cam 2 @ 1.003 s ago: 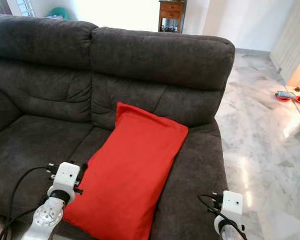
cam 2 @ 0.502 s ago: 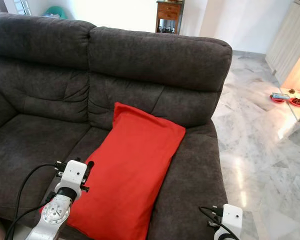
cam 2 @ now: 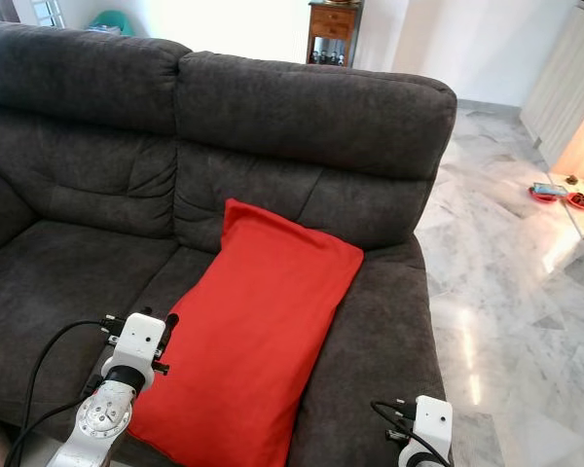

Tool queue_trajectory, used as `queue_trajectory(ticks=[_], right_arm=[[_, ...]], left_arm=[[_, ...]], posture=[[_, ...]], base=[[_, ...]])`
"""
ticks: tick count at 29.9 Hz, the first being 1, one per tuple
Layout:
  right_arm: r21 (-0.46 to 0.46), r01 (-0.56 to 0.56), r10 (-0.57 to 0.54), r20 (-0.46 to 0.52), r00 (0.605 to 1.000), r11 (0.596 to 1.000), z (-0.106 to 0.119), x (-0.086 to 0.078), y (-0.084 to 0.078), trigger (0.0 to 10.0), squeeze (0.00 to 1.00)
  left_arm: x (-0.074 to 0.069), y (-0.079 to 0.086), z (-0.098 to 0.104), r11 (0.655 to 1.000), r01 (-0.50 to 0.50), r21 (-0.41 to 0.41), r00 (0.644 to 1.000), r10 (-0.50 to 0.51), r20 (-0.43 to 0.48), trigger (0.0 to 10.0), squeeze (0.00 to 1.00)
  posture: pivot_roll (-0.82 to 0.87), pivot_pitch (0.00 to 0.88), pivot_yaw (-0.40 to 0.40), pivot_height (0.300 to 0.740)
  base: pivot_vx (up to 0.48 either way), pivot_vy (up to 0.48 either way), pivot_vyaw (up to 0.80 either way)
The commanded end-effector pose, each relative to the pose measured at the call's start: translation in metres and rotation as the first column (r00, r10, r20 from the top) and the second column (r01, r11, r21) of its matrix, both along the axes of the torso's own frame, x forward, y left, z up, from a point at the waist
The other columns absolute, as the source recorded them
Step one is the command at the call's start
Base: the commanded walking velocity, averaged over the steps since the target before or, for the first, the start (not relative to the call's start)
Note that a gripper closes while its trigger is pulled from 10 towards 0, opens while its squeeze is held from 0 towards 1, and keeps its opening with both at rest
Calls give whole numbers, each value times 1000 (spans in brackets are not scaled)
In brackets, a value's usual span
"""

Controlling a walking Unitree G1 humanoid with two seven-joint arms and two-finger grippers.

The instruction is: Move the pillow to the sofa from floor

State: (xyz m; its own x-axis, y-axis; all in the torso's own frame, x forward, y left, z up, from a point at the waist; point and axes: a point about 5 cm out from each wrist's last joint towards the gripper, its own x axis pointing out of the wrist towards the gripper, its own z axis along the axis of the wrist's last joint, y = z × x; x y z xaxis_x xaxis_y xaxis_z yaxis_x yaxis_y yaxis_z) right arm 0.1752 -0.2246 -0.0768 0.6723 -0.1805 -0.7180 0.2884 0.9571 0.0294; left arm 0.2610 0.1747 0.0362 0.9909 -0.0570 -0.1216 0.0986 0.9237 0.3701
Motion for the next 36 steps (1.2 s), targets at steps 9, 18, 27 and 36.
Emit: queue_trajectory(ticks=[9, 18, 27, 36], right_arm=[[13, 13, -13, -21, 1000, 1000, -3, -5, 3, 10000, 0], [27, 26, -27, 21, 999, 999, -1, -2, 3, 10000, 0], [102, 51, -72, 215, 974, 993, 15, 20, 3, 10000, 0], [113, 28, -51, 201, 978, 993, 13, 19, 8, 10000, 0]], left_arm=[[0, -2, 3, 1000, 16, 2, 1000, -16, 16, 10000, 0], [-1, -3, 4, 1000, 19, 2, 1000, -20, 23, 10000, 0], [-2, -4, 5, 1000, 27, 5, 999, -27, 27, 10000, 0], [-2, -3, 5, 1000, 28, 9, 999, -28, 28, 10000, 0]], posture=[[93, 0, -74, 740], [97, 0, -77, 740], [103, 0, -75, 740], [106, 0, -73, 740]], base=[[0, 0, 0], [-204, 0, 0], [-265, 0, 0], [-269, 0, 0]])
